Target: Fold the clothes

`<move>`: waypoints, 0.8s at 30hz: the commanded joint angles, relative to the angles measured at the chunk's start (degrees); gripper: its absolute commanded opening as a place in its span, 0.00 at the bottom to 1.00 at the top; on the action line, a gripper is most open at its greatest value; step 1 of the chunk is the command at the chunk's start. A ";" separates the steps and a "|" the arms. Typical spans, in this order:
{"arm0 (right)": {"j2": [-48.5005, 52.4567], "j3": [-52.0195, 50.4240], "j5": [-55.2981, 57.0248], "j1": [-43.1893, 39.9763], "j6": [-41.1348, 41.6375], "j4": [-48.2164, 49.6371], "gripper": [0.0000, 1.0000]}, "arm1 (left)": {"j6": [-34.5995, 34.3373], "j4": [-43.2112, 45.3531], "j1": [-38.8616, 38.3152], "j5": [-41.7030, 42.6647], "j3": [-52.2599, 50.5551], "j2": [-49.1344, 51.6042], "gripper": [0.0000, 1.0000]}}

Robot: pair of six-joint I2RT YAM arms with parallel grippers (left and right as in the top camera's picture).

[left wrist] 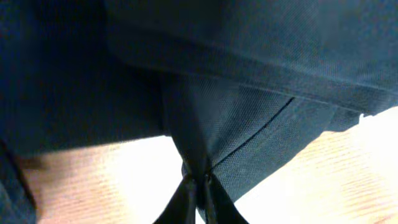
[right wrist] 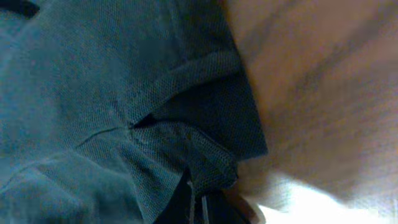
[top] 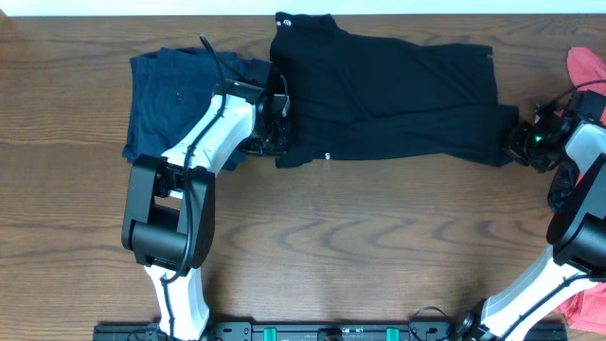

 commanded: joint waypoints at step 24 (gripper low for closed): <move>-8.96 1.09 10.56 -9.46 5.03 -9.86 0.60 | 0.31 -13.64 0.02 -3.17 3.96 -4.17 0.51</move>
